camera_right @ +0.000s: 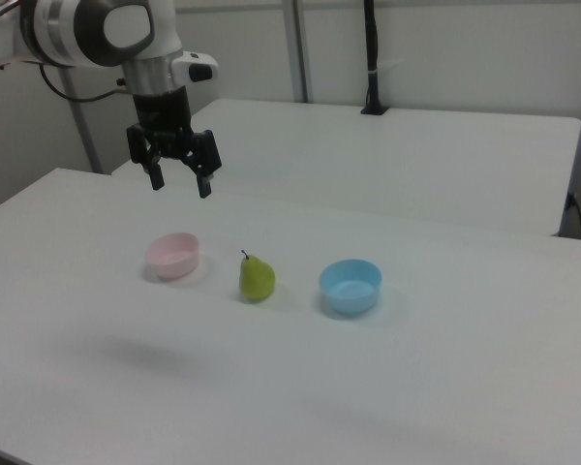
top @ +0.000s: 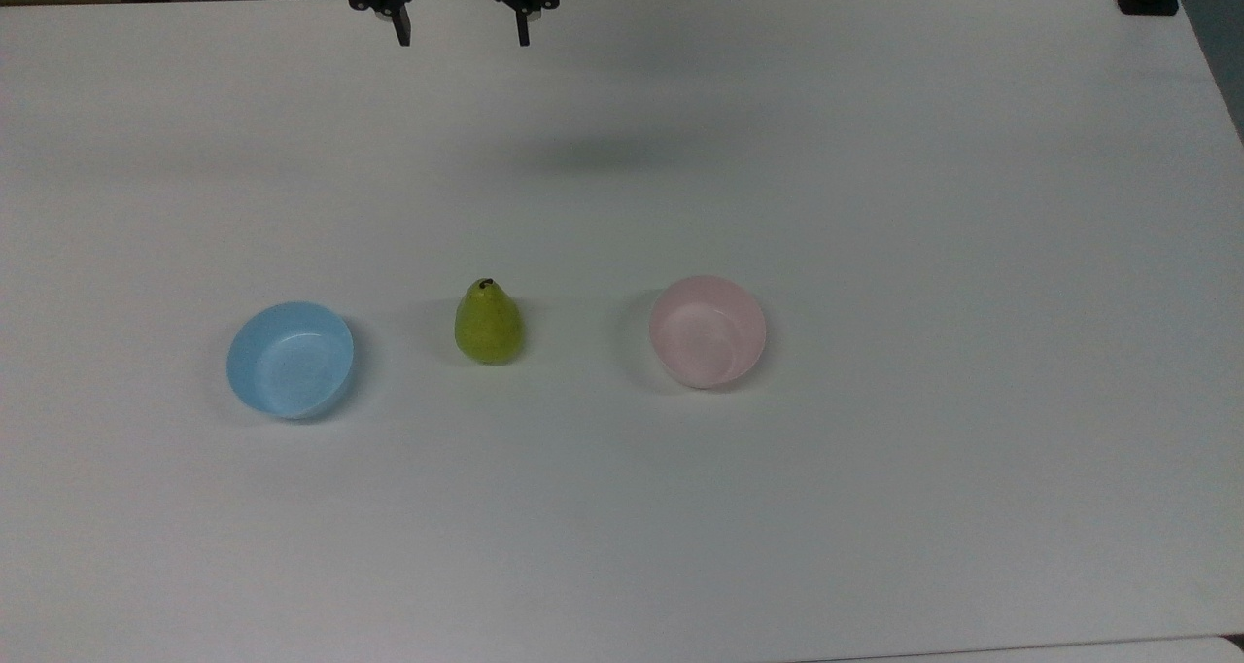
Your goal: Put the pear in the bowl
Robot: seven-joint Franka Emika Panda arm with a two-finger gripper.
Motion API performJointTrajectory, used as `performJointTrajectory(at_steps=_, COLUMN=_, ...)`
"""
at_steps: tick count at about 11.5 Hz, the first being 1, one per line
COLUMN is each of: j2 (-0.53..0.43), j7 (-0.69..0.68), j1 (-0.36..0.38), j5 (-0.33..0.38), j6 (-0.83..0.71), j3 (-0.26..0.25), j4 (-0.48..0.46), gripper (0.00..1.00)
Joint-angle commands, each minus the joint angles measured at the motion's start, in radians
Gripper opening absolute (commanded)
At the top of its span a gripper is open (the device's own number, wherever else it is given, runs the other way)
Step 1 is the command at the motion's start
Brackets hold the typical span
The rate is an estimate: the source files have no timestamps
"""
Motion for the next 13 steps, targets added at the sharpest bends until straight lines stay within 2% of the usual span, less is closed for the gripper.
performJointTrajectory(at_steps=1, j2=-0.006, j7=0.002, j1=0.005, j5=-0.007, j6=0.007, j3=-0.004, j4=-0.002, gripper=1.0)
performJointTrajectory(at_steps=6, j2=-0.005, j7=0.01, j1=-0.009, j5=-0.001, j6=0.099, j3=-0.004, j4=-0.002, gripper=1.0)
performJointTrajectory(at_steps=13, j2=-0.002, j7=0.001, j1=-0.022, j5=0.001, j6=0.101, j3=-0.004, j4=-0.002, gripper=1.0)
